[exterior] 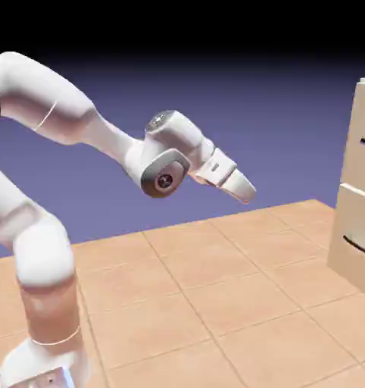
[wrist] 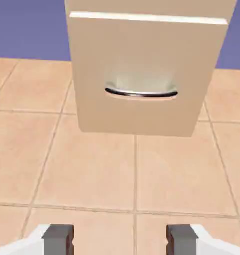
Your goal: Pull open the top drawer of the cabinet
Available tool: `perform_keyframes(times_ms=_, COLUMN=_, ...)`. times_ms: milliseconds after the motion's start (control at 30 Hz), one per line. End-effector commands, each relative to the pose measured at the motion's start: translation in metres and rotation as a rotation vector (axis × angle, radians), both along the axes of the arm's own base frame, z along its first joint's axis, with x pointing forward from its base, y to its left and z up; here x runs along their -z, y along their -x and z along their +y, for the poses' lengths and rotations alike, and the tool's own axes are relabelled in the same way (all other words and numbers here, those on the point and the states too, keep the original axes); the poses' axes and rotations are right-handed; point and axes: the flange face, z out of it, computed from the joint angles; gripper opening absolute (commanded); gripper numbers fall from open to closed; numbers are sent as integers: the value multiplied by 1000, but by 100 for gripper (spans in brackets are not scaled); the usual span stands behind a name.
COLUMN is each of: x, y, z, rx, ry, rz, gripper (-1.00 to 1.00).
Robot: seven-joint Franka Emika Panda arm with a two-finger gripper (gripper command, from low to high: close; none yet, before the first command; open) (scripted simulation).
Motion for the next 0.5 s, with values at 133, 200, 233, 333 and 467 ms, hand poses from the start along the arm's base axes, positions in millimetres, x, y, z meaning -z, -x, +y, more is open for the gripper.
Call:
perform_keyframes(times_ms=133, x=-58, y=-10, z=18, rx=-134, ry=68, rz=-118, gripper=0)
perform_keyframes(times_ms=200, x=-80, y=-12, z=23, rx=-179, ry=96, rz=-165, gripper=0)
perform_keyframes(times_ms=233, x=-90, y=-13, z=24, rx=-200, ry=110, rz=-188, gripper=0)
perform_keyframes(times_ms=333, x=-120, y=-15, z=27, rx=-256, ry=154, rz=-257, gripper=0)
perform_keyframes(times_ms=467, x=-154, y=-19, z=24, rx=-314, ry=213, rz=-344, gripper=0)
